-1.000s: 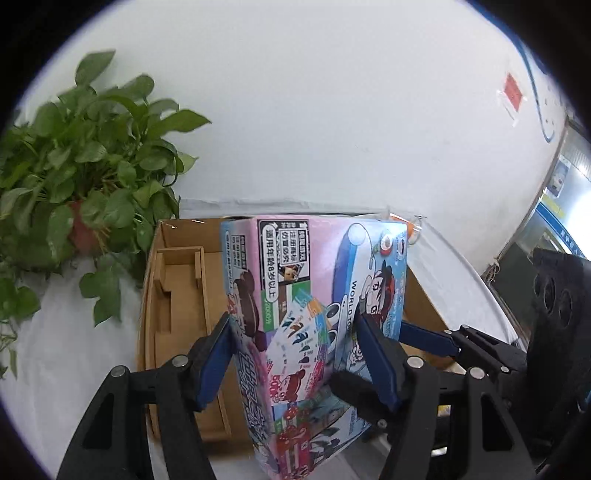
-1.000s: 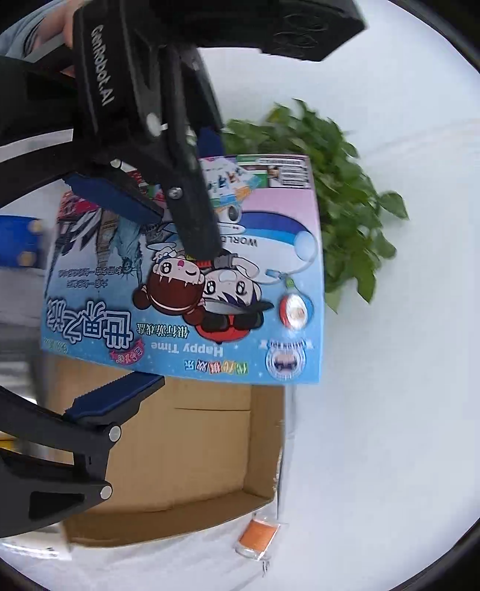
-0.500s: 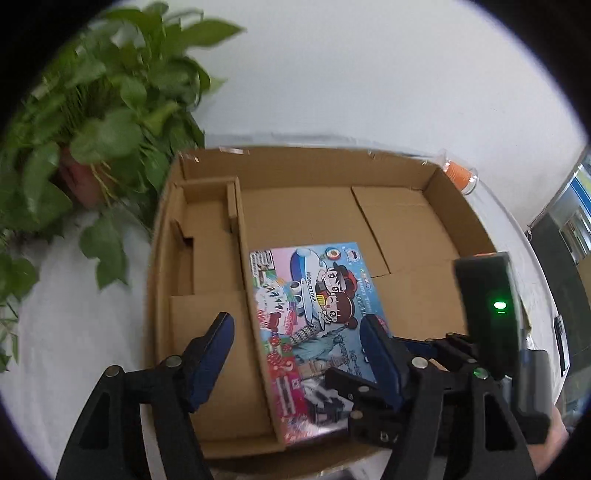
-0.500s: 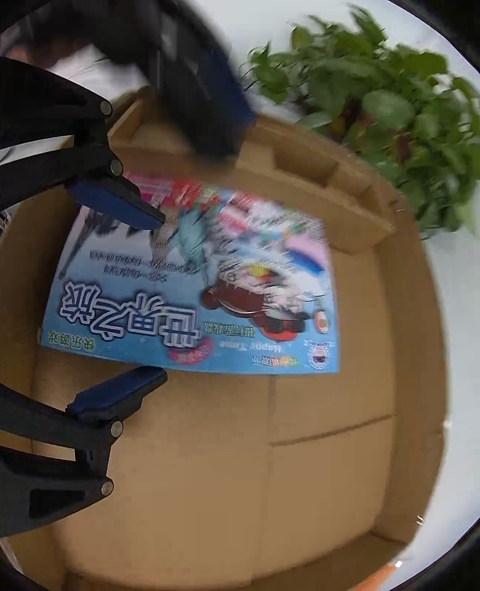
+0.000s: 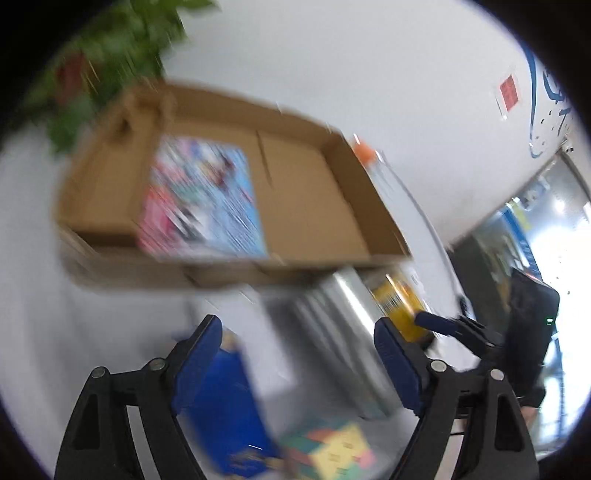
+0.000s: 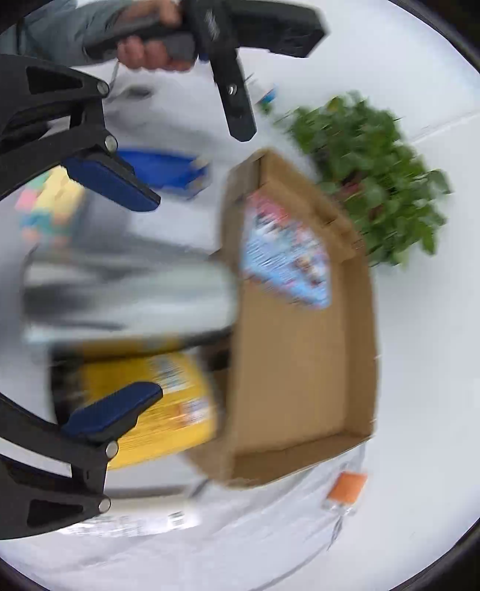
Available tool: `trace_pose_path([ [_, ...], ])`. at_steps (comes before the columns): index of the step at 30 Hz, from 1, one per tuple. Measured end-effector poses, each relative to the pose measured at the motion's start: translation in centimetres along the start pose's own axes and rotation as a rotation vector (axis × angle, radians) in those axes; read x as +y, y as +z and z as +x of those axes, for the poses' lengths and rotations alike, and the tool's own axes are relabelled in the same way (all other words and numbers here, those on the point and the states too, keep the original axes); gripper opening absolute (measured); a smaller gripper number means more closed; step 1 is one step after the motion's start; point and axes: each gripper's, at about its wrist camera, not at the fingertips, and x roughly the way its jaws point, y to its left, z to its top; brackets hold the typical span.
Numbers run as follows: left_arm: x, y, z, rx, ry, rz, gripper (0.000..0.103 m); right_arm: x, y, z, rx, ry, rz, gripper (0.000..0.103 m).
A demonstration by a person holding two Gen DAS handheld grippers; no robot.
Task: Organize rigid objects
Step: 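Grasp the silver metal cylinder with both grippers, then lay the metal cylinder in the tray beside the game box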
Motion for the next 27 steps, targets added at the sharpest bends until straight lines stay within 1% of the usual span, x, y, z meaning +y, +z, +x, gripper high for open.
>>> trace_pose_path([
  [1, -0.4, -0.5, 2.0, 0.055, -0.052, -0.025, 0.084, -0.4, -1.0, 0.3, 0.025, -0.029, 0.000, 0.080],
  [3, -0.9, -1.0, 4.2, 0.124, -0.082, -0.050, 0.084, -1.0, -2.3, 0.1, 0.031, -0.023, -0.005, 0.078],
  [5, -0.8, -1.2, 6.0, 0.164, -0.105, -0.081, 0.084, -0.6, -3.4, 1.0, 0.084, -0.027, -0.015, 0.080],
  [7, -0.7, -1.1, 7.4, 0.199, -0.089, -0.097, 0.085, 1.2, -4.5, 2.3, 0.105, -0.039, -0.067, 0.081],
  [8, -0.8, -1.0, 7.8, 0.210, -0.066, -0.091, 0.085, 1.9, -4.7, 2.7, 0.120, 0.001, -0.067, 0.082],
  [9, -1.0, -0.9, 7.9, 0.199, -0.056, -0.080, 0.085, 2.0, -5.0, 2.9, 0.132, 0.070, -0.040, 0.083],
  [10, -1.2, -0.7, 8.0, 0.201, -0.040, -0.071, 0.085, 1.8, -5.4, 2.8, 0.139, 0.104, -0.018, 0.083],
  [12, -1.6, -0.5, 8.0, 0.197, -0.019, -0.047, 0.085, 1.8, -5.4, 3.7, 0.147, 0.135, 0.015, 0.087],
  [14, -2.2, -1.1, 7.9, 0.183, 0.008, -0.020, 0.086, 1.0, -5.5, 4.8, 0.171, 0.180, 0.093, 0.086],
  [15, -2.3, -1.1, 7.7, 0.185, 0.013, -0.015, 0.086, 1.0, -5.4, 5.0, 0.172, 0.184, 0.107, 0.086],
  [16, -2.5, -1.0, 7.4, 0.180, 0.017, -0.013, 0.085, 1.4, -5.3, 5.0, 0.170, 0.172, 0.105, 0.086],
  [18, -3.4, -0.2, 5.9, 0.144, 0.011, 0.018, 0.084, 1.6, -5.4, 4.6, 0.160, 0.164, 0.122, 0.086],
  [20, -5.8, 1.1, 2.9, 0.051, 0.015, 0.088, 0.083, 1.9, -5.2, 2.7, 0.125, 0.157, 0.117, 0.086],
  [21, -6.6, 1.6, 2.0, 0.018, 0.016, 0.107, 0.083, 2.0, -4.8, 1.6, 0.100, 0.158, 0.112, 0.086],
  [22, -7.9, 3.0, 0.2, -0.037, 0.014, 0.137, 0.083, 2.2, -4.2, -0.1, 0.062, 0.165, 0.104, 0.085],
  [24, -9.2, 5.6, -1.4, -0.097, 0.011, 0.169, 0.083, 2.5, -2.3, -3.3, -0.019, 0.176, 0.085, 0.085],
  [25, -9.8, 7.9, -2.2, -0.124, 0.016, 0.192, 0.083, 2.6, -0.8, -4.7, -0.060, 0.177, 0.066, 0.085],
  [27, -9.6, 11.1, -2.1, -0.126, 0.027, 0.185, 0.083, 2.6, 2.6, -6.4, -0.124, 0.170, 0.023, 0.085],
])
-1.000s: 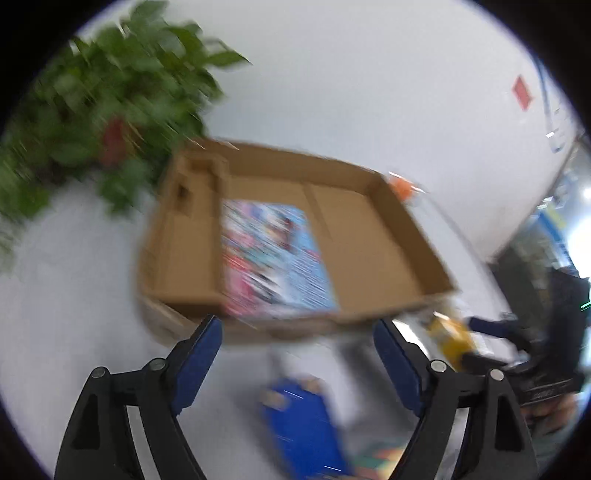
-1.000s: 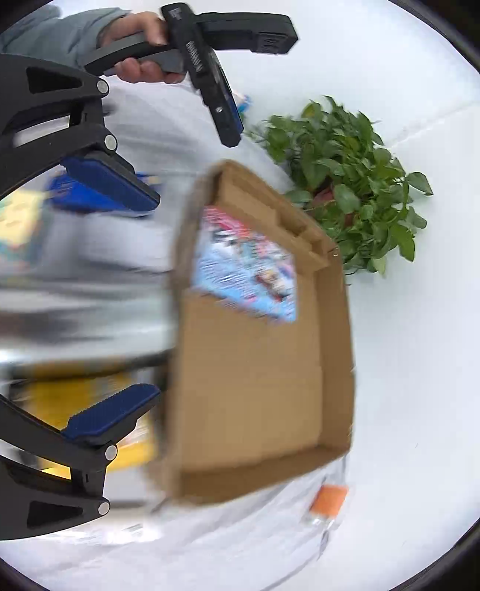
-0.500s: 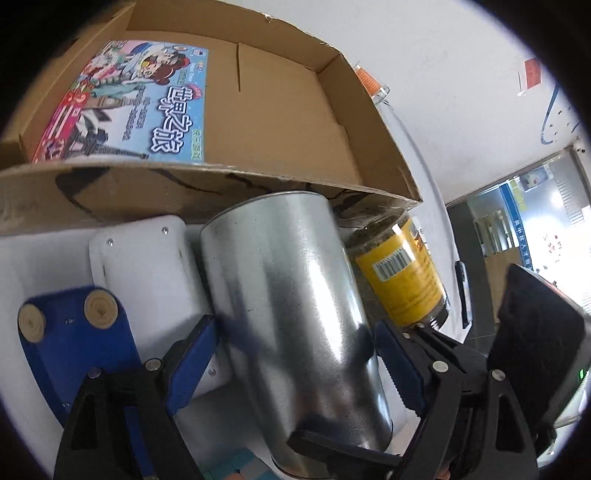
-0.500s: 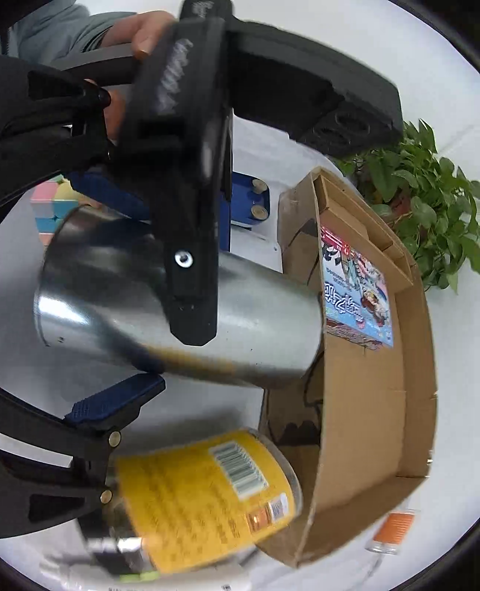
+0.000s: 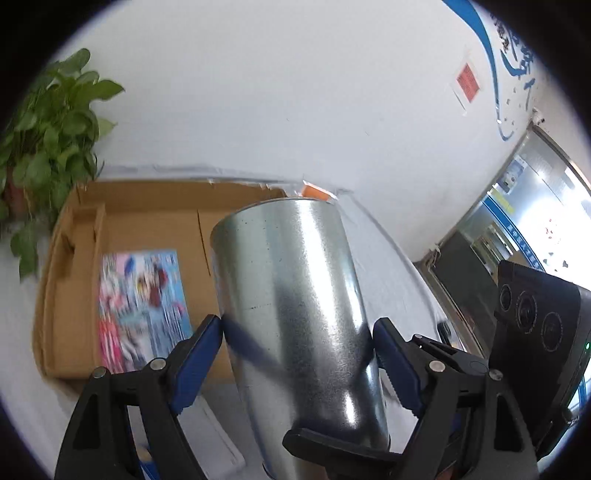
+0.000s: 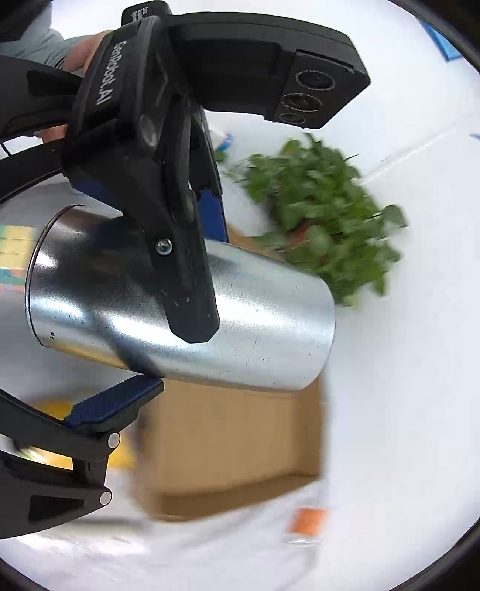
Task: Organize rigid objects
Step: 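Lay the metal cylinder in the tray beside the game box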
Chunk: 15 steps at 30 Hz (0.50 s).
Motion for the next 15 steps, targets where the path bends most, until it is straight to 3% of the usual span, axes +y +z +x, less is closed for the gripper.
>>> trace_pose_path([
  [4, 5.0, 4.4, 4.4, 0.087, -0.012, -0.102, 0.083, -2.0, 6.0, 2.4, 0.037, 0.007, -0.018, 0.085],
  [7, 8.5, 3.9, 8.9, 0.184, -0.033, -0.188, 0.083, -5.0, 8.0, 6.3, 0.120, 0.021, 0.026, 0.084],
  [11, 11.9, 0.3, 15.7, 0.346, -0.006, -0.253, 0.082, -9.0, 6.2, 12.3, 0.254, 0.000, 0.124, 0.080],
  [13, 11.2, 0.0, 15.7, 0.319, 0.004, -0.199, 0.081, -10.0, 4.7, 14.6, 0.315, -0.032, 0.152, 0.085],
  [15, 10.8, 0.0, 15.4, 0.348, 0.026, -0.211, 0.081, -10.5, 3.5, 15.6, 0.333, -0.062, 0.154, 0.086],
])
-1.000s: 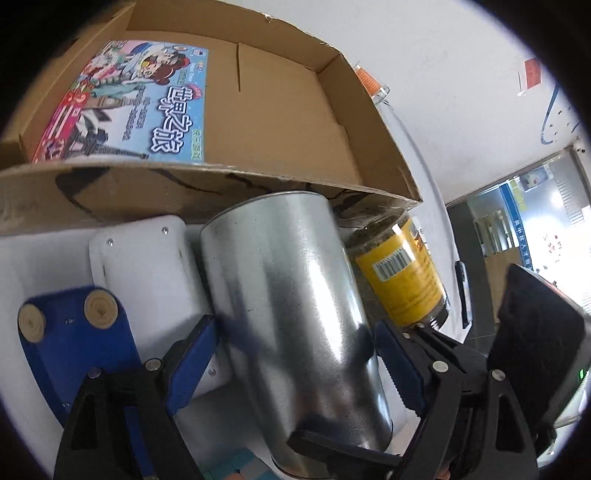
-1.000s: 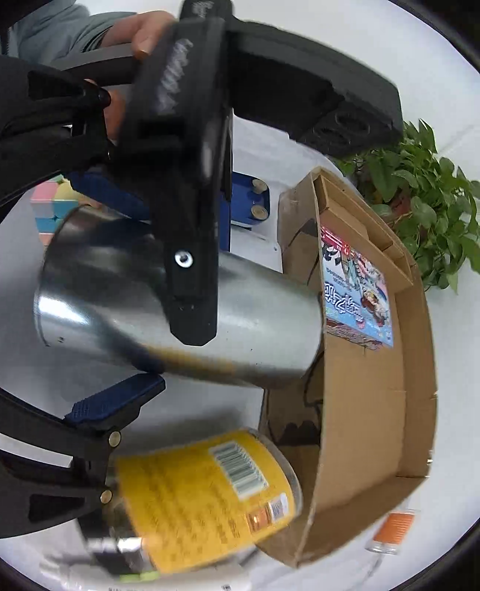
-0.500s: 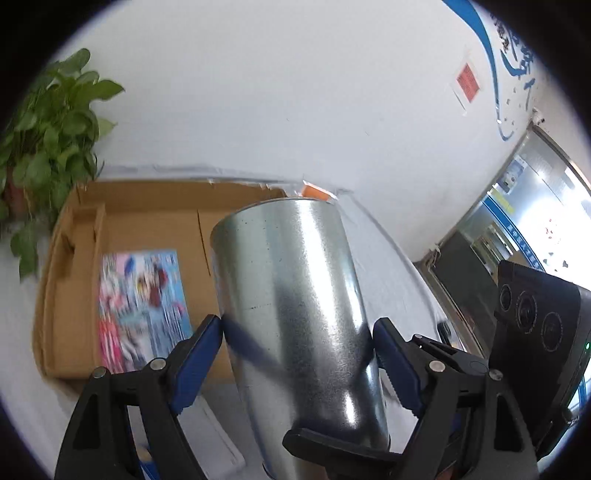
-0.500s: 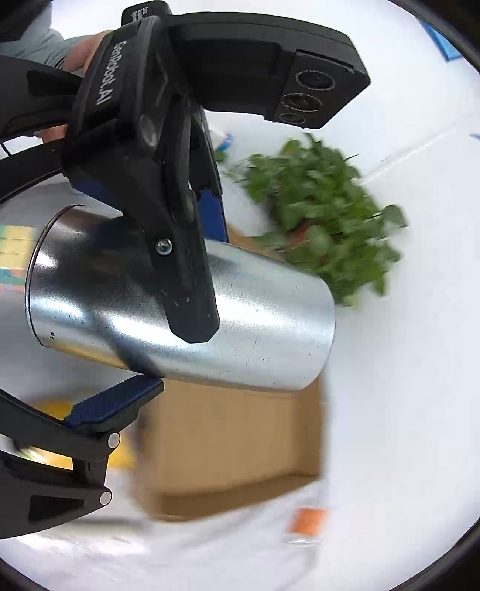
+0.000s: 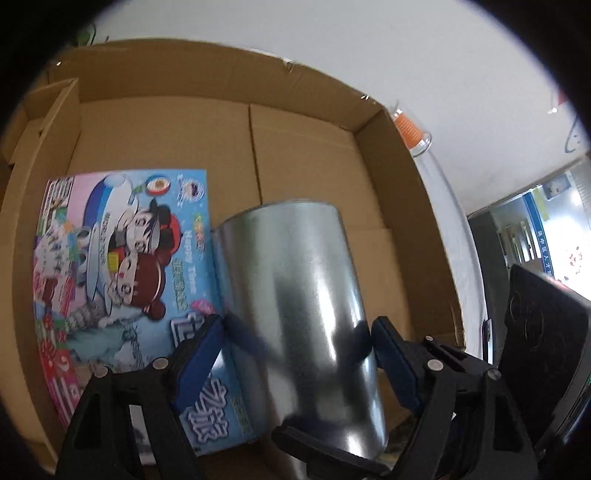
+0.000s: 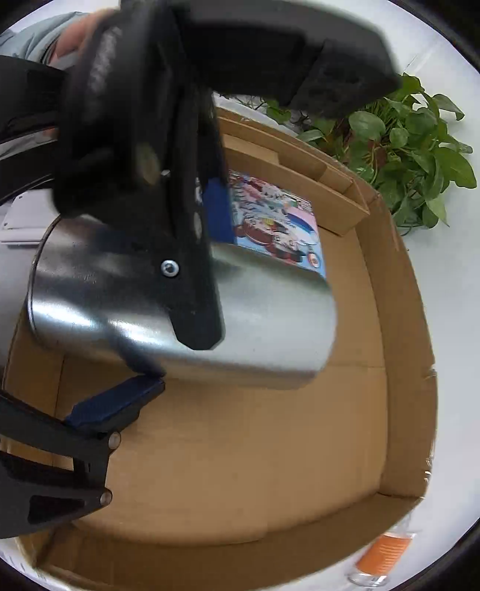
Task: Organize rigid objects
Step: 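Lay the metal cylinder in the tray beside the game box, then grasp the yellow-labelled jar with both grippers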
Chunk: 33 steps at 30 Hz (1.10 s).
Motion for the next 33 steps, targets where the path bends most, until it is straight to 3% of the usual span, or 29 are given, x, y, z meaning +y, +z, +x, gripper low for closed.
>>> trace_pose_path([
  [3, -1.0, -1.3, -2.7, -0.076, 0.092, 0.041, 0.080, 0.0, -1.0, -1.2, 0.009, -0.008, -0.008, 0.086],
  [5, -1.6, -3.0, -5.6, -0.139, 0.051, 0.051, 0.080, 0.0, -2.5, -4.2, -0.064, -0.013, -0.052, 0.086],
  [9, -2.0, -7.7, -8.5, -0.176, -0.030, 0.033, 0.081, -2.1, -7.4, -11.9, -0.193, -0.030, -0.127, 0.090],
  [12, -2.9, -11.8, -6.8, -0.085, -0.103, 0.005, 0.081, -5.1, -10.9, -14.2, -0.209, -0.090, -0.121, 0.090],
  [14, -3.3, -14.2, -4.0, 0.035, -0.201, -0.036, 0.081, -6.9, -12.8, -13.3, -0.143, -0.105, -0.091, 0.082],
  [17, -4.5, -16.3, -0.6, 0.137, -0.260, -0.066, 0.084, -8.1, -14.9, -11.0, -0.051, -0.079, -0.050, 0.083],
  [21, -3.8, -15.9, 0.7, 0.141, -0.293, -0.157, 0.089, -4.2, -15.5, -9.4, -0.024, -0.060, -0.152, 0.083],
  [23, -3.4, -15.9, 0.9, 0.127, -0.264, -0.168, 0.089, -3.0, -15.7, -8.1, 0.007, 0.021, -0.151, 0.086],
  [28, -4.9, -14.8, -1.9, 0.022, -0.209, -0.064, 0.088, -2.1, -16.0, -7.9, -0.028, 0.021, -0.111, 0.085],
  [30, -6.2, -14.3, -4.3, -0.039, -0.201, 0.008, 0.088, -1.7, -15.8, -9.7, -0.078, 0.028, -0.111, 0.085],
  [33, -9.4, -10.9, -7.3, -0.133, -0.193, 0.118, 0.088, -1.0, -14.4, -13.5, -0.173, 0.014, -0.124, 0.085],
])
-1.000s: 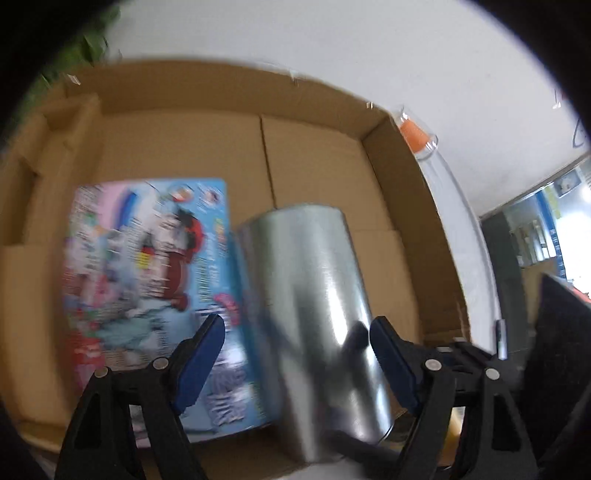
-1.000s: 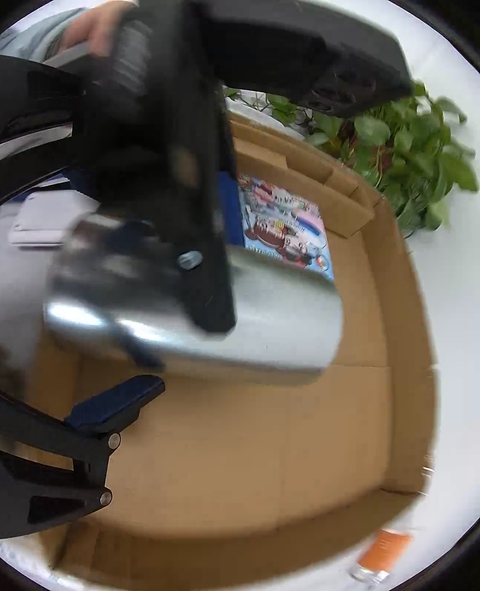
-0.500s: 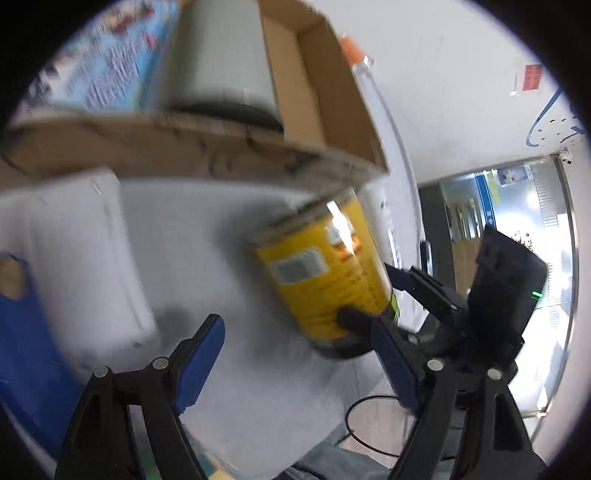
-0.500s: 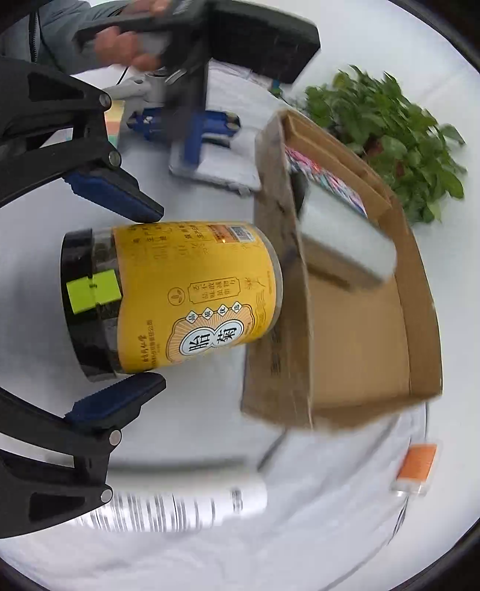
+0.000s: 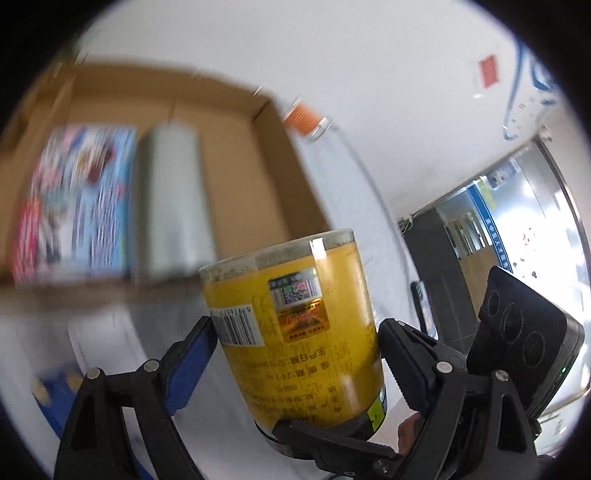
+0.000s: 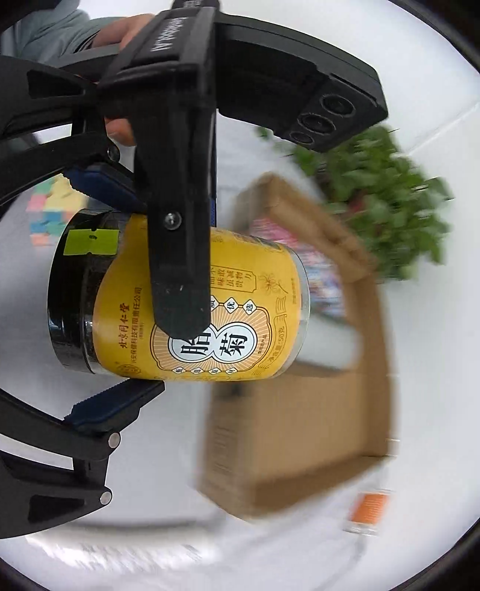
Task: Organize rigid objects
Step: 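Grasp the yellow-labelled jar with both grippers, then place the yellow jar in the tray next to the cylinder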
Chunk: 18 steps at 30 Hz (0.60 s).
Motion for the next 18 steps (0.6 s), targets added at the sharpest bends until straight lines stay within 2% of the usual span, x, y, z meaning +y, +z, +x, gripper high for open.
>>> trace_pose_path([
  [3, -1.7, 5.1, -0.4, -0.028, 0.006, 0.067, 0.088, -0.3, 4.0, -3.5, -0.110, -0.024, -0.019, 0.085],
  [5, -1.4, 8.0, 0.9, -0.012, 0.006, 0.082, 0.088, -1.4, 7.4, -4.3, -0.152, -0.021, 0.003, 0.085],
  [7, -0.5, 9.4, 3.2, 0.036, 0.005, 0.061, 0.088, -3.0, 10.0, -4.3, -0.159, -0.016, 0.033, 0.085],
  [10, 2.4, 10.2, 6.9, 0.104, 0.013, 0.013, 0.087, -5.5, 11.7, -1.8, -0.120, -0.001, 0.119, 0.085],
  [12, 3.6, 9.8, 8.5, 0.122, 0.056, -0.008, 0.087, -6.6, 12.0, 0.4, -0.093, -0.022, 0.158, 0.085],
  [13, 4.0, 9.7, 8.8, 0.127, 0.073, -0.011, 0.082, -7.1, 11.7, 1.5, -0.073, -0.045, 0.170, 0.084],
  [14, 4.2, 9.7, 8.8, 0.116, 0.082, -0.010, 0.079, -7.7, 11.4, 2.5, -0.063, -0.057, 0.190, 0.084],
  [17, 4.5, 9.3, 7.1, 0.063, 0.136, -0.008, 0.079, -8.7, 11.2, 4.6, -0.024, -0.126, 0.237, 0.085],
  [18, 4.5, 9.1, 6.5, 0.040, 0.156, -0.005, 0.079, -8.4, 11.3, 4.9, -0.024, -0.168, 0.209, 0.087],
])
